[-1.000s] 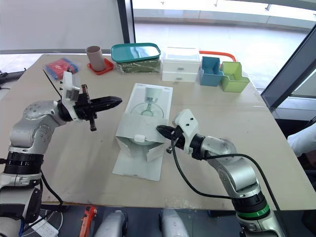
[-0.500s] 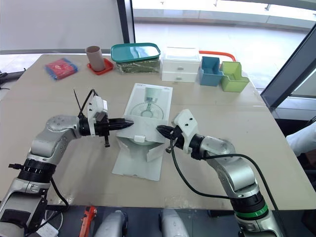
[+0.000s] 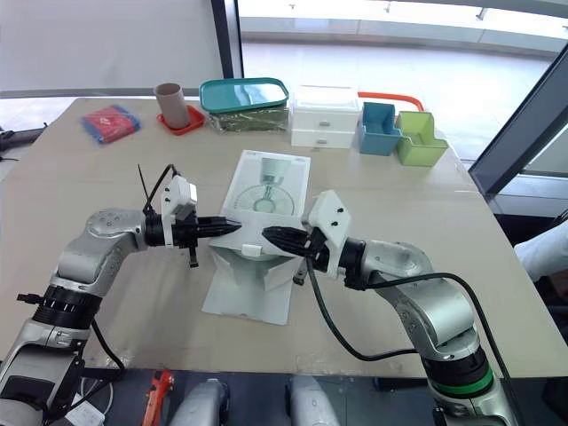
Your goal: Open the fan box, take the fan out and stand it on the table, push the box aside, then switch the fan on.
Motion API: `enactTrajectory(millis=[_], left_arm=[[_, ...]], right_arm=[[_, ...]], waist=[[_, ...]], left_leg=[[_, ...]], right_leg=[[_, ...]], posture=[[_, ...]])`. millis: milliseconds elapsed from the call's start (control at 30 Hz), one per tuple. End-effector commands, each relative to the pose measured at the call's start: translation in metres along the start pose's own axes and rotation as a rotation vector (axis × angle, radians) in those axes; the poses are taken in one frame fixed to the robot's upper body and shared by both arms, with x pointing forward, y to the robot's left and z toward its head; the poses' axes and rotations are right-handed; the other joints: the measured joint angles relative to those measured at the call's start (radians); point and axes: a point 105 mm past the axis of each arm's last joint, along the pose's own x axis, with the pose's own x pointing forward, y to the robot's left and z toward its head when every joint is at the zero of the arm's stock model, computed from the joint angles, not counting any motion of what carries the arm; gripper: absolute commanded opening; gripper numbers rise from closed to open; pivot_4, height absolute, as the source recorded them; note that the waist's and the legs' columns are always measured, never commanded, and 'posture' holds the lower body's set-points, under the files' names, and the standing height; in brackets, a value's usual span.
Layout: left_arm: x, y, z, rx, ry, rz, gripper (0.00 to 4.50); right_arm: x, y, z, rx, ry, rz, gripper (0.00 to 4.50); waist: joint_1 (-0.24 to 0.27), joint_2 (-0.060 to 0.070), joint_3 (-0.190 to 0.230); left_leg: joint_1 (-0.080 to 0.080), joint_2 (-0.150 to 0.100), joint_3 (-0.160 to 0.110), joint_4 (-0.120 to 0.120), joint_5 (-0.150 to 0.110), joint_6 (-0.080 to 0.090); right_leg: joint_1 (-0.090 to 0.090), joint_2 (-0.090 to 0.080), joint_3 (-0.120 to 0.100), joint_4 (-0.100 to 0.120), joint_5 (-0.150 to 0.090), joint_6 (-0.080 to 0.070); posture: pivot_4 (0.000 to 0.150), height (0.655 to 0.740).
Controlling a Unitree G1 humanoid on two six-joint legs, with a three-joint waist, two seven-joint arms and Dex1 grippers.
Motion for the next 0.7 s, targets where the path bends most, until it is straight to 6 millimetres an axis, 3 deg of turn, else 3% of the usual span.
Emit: enactTrajectory(millis=[33,233,700], left_arm=[[0.002,-0.002,-0.009,-0.014,0.040,-0.011,0.00],[0.005,0.000,-0.006,-0.013,0.031,-0.009,0.00],[0.004,0.000,-0.010,-0.024,0.039,-0.005,0.00]], right_arm=[[0.007,0.002,0.003,-0.040,0.067,-0.030,0.04],[0.010,0.001,-0.003,-0.039,0.123,-0.040,0.04],[-0.020,0.020,-0.019,0.022,0.257,0.081,0.04]], waist=[[0.001,0.000,0.000],[0.001,0.000,0.000],[0.001,0.000,0.000]], left_leg=[[0.000,0.000,0.000,0.000,0.000,0.000],[0.000,0.000,0.000,0.000,0.000,0.000],[0.000,0.000,0.000,0.000,0.000,0.000]], right_leg=[[0.000,0.000,0.000,0.000,0.000,0.000],[0.000,0.000,0.000,0.000,0.000,0.000],[0.000,0.000,0.000,0.000,-0.001,0.001]], posture=[[0.150,0.7400],[0.150,0.7400],[0.150,0.7400]])
